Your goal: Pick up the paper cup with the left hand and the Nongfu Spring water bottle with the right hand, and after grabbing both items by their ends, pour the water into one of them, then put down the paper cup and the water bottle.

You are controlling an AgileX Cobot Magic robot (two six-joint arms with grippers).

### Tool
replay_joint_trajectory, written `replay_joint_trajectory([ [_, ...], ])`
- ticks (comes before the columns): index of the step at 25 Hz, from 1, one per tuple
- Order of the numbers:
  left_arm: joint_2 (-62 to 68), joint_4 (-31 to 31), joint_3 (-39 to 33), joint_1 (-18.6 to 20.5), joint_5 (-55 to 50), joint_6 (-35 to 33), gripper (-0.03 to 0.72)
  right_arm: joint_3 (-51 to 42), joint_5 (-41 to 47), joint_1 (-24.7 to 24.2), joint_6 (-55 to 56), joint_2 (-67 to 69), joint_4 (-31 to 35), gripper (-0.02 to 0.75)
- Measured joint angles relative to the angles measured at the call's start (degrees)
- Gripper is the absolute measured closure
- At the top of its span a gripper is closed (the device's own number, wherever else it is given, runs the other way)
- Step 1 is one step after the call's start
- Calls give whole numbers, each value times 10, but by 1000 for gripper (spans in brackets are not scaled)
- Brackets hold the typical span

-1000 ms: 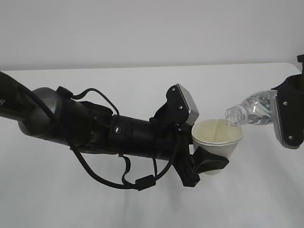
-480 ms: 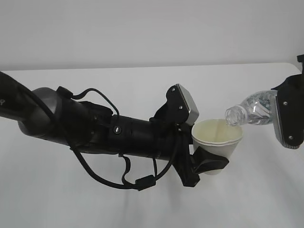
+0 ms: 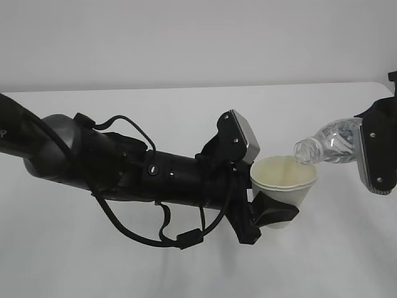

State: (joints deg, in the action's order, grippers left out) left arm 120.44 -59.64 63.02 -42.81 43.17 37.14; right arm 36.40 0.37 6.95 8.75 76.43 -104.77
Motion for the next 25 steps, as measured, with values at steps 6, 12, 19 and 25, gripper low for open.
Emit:
replay_joint_trajectory([
  [6,0,0,0,0,0,0,271,0,0,0,1,0,0,370],
  [12,0,0,0,0,0,0,272,0,0,0,1,0,0,370],
  [19,0,0,0,0,0,0,272,0,0,0,1,0,0,370],
  [25,0,0,0,0,0,0,272,0,0,0,1,0,0,370],
])
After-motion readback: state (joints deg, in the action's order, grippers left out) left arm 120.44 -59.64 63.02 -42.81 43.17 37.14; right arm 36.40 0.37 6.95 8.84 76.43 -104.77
